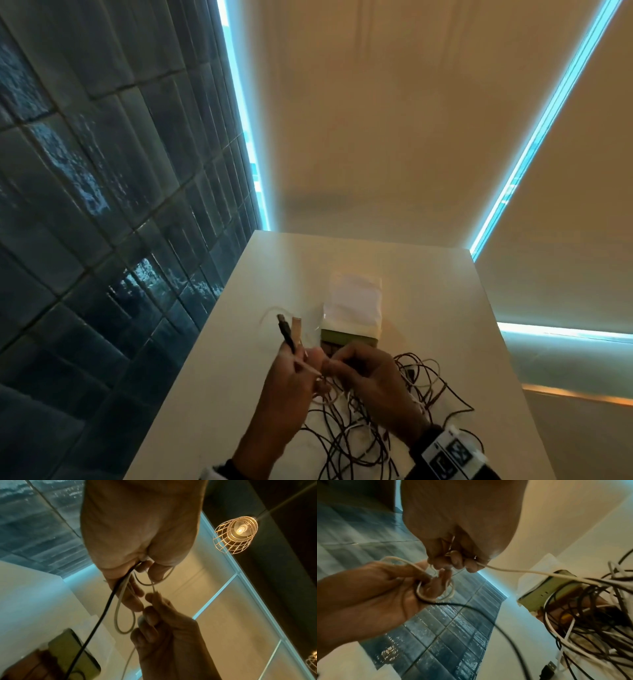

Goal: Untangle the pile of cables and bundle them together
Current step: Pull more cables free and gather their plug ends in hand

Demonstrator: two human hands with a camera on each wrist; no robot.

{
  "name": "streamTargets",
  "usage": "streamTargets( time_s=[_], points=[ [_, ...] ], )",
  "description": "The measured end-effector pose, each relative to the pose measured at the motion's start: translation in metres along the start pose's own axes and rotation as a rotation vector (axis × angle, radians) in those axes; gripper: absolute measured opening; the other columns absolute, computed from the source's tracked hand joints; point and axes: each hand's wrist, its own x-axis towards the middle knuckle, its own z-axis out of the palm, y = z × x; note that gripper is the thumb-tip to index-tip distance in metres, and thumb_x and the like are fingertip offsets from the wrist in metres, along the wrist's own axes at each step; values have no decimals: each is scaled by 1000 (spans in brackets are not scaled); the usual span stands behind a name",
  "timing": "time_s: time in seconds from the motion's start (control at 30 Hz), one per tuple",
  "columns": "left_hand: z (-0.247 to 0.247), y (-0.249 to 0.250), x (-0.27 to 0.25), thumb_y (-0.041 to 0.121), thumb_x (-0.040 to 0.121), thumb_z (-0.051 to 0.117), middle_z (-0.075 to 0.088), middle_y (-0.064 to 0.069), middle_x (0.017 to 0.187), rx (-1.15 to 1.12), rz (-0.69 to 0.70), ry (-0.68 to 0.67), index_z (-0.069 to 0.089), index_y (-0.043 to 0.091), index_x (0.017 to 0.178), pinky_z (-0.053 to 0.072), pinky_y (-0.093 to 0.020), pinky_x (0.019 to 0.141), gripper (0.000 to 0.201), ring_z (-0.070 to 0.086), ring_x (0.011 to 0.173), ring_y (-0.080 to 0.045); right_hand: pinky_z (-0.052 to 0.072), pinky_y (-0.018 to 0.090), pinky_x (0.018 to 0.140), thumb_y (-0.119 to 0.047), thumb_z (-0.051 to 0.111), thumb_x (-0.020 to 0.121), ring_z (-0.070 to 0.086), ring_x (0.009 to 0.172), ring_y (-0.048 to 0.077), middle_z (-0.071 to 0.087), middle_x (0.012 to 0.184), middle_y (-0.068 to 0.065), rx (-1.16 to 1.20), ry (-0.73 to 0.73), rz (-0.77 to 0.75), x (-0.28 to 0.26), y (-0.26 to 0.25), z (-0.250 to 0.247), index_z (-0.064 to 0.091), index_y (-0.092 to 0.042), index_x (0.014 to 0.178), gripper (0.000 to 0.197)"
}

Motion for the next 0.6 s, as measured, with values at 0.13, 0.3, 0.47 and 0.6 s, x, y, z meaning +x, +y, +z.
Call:
streamTargets(
  time_s=[0.13,0.3,0.47,0.6],
  points=[
    [11,-1,1,8,96,53,70,-5,72,-36,157,59,53,7,82,57,-26,64,13,69,71,-11,49,21,61,-5,65,87,58,63,10,65,75,4,-10,-51,30,-4,1,1,65,-7,81,7],
    [4,4,3,-7,94,46,61,-12,64,-125,261,117,39,8,71,58,-35,71,29,67,67,-28,50,23,64,-12,64,90,58,66,10,64,76,3,-96,-117,116,-10,20,-13,65,-13,86,4],
    [-24,20,10,-10,93,45,59,-9,61,-166,400,185,36,7,71,55,-28,69,29,62,62,-22,46,21,60,-8,63,91,55,65,11,64,74,6,-100,1,193,-17,57,-38,66,-7,84,7],
    [-35,30,6,-2,95,50,57,-7,62,-154,450,181,34,9,70,52,-45,76,32,59,63,-26,42,19,56,-5,62,91,52,61,8,60,67,-1,-114,52,185,-13,78,-48,66,-6,82,10]
  ],
)
